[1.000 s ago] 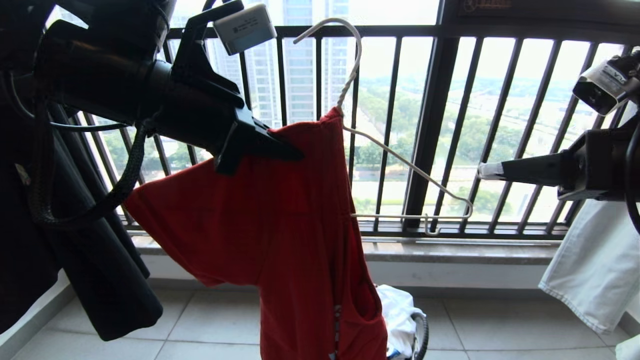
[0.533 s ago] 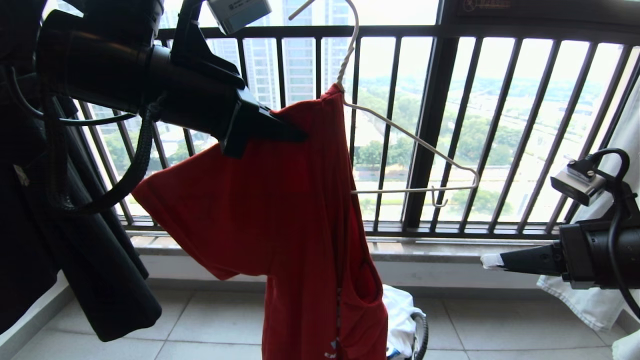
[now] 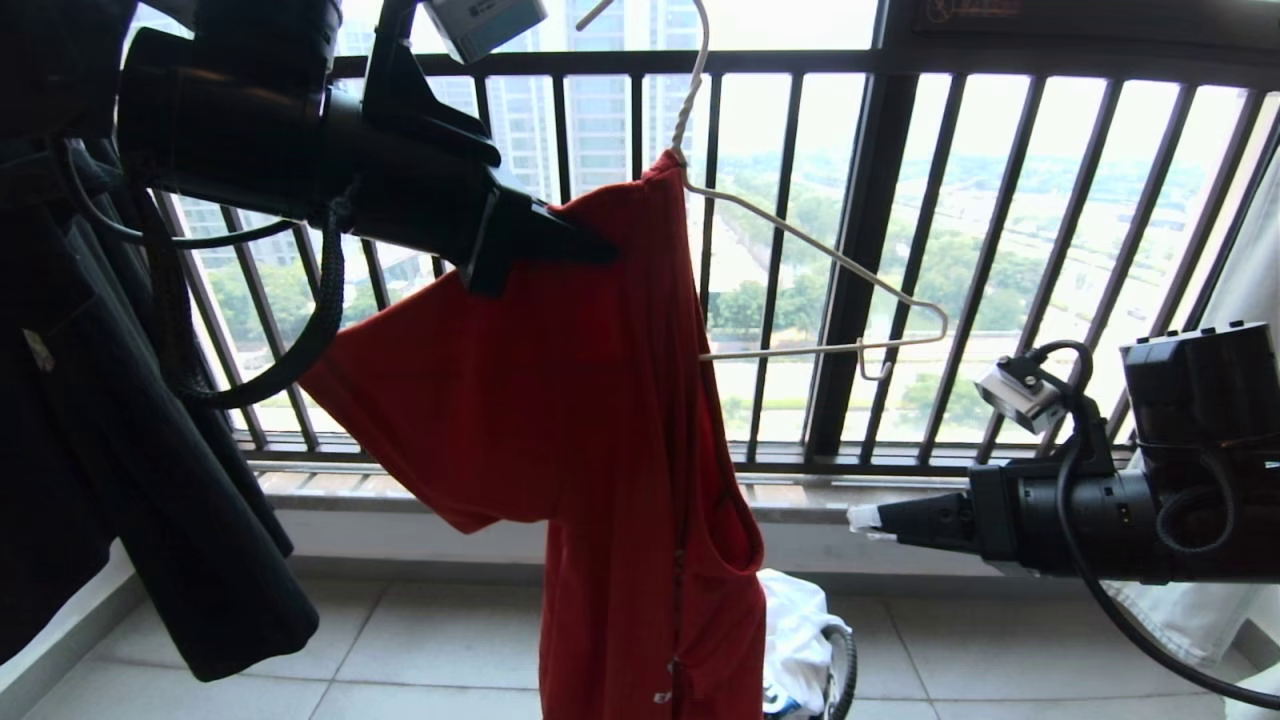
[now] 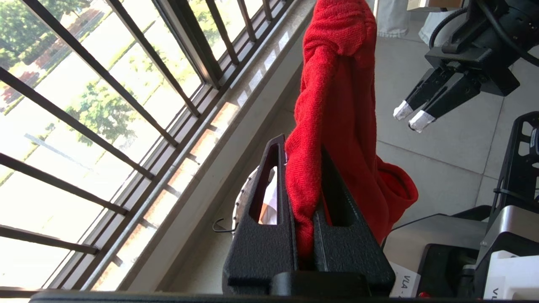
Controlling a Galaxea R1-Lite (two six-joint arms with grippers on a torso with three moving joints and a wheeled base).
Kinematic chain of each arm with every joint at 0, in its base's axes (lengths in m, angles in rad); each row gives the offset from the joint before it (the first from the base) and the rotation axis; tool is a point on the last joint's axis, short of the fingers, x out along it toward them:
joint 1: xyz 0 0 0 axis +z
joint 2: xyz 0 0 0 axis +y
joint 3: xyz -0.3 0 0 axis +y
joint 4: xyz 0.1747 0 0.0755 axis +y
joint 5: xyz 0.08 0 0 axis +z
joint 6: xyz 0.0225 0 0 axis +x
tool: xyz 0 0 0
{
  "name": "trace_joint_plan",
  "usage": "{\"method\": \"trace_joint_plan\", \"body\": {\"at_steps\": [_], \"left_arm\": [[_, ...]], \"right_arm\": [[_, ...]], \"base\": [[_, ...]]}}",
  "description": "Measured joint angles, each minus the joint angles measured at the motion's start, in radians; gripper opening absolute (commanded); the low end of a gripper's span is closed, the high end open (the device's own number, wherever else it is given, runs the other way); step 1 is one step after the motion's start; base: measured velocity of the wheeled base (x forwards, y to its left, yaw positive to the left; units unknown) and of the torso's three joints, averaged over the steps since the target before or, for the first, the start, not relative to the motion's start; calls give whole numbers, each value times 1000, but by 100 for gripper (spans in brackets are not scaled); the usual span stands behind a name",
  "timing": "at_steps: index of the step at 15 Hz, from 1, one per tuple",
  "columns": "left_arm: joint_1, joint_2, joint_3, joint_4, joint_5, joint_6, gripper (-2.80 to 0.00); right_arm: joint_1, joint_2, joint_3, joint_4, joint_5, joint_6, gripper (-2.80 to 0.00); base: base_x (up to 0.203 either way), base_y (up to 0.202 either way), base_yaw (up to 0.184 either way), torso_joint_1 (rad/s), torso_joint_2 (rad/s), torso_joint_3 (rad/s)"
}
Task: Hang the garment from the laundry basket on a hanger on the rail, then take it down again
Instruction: Hang the clothes on the clothes rack
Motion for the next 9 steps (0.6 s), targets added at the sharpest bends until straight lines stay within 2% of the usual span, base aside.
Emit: {"method": "trace_joint_plan", "body": {"at_steps": [2, 4, 9], "left_arm": [[1, 4, -1, -12, 0, -3, -280], [0, 4, 0, -14, 0, -17, -280], [1, 9, -5, -26, 2, -27, -280]], "right_arm": [[91, 31, -2, -53, -87, 35, 0], [146, 54, -7, -110, -156, 37, 0], [187, 59, -15, -125, -194, 0, 0]], "base": [[0, 0, 0, 0, 0, 0], [0, 0, 0, 0, 0, 0], [0, 0, 0, 0, 0, 0]]}}
